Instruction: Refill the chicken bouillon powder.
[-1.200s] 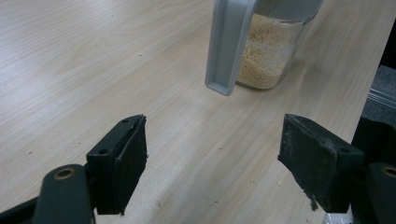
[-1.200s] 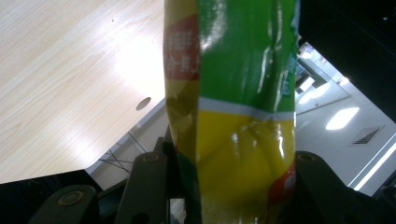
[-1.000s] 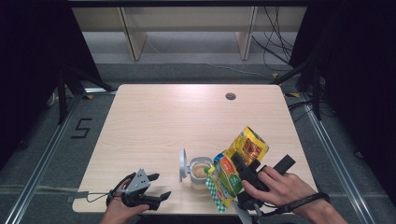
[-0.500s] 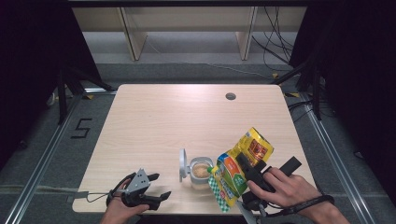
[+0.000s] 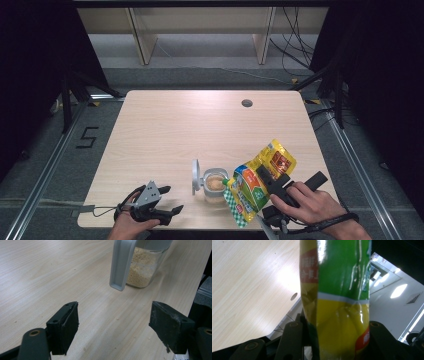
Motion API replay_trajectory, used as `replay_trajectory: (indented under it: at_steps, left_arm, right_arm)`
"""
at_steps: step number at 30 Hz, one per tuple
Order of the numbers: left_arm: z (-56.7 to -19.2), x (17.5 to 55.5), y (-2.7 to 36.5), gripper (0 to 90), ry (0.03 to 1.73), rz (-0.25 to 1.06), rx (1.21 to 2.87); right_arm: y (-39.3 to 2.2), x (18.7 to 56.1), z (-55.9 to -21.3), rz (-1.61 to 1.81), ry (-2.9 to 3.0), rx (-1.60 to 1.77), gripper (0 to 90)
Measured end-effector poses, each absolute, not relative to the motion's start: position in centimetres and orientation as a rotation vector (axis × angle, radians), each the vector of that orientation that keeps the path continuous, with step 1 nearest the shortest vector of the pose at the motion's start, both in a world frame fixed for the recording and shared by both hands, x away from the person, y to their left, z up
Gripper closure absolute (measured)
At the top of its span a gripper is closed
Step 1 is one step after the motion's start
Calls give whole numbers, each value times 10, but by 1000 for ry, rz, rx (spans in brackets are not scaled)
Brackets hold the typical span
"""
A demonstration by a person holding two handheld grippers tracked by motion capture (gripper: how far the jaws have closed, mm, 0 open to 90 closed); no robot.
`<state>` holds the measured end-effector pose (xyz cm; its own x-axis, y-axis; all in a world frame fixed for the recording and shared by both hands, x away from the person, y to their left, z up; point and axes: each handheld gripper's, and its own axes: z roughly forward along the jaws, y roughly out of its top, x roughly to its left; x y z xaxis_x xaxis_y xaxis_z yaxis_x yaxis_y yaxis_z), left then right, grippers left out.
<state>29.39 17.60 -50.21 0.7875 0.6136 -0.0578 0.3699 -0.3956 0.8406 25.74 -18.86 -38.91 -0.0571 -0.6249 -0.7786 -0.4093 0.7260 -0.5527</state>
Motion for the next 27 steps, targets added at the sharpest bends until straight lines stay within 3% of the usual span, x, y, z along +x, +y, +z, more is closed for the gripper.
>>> replay_trajectory:
  at_steps: [27]
  left_arm:
    - [-503, 294, 177, 229, 744, 327, 2035]
  right_arm:
    - [-217, 262, -429, 261, 1815, -445, 671]
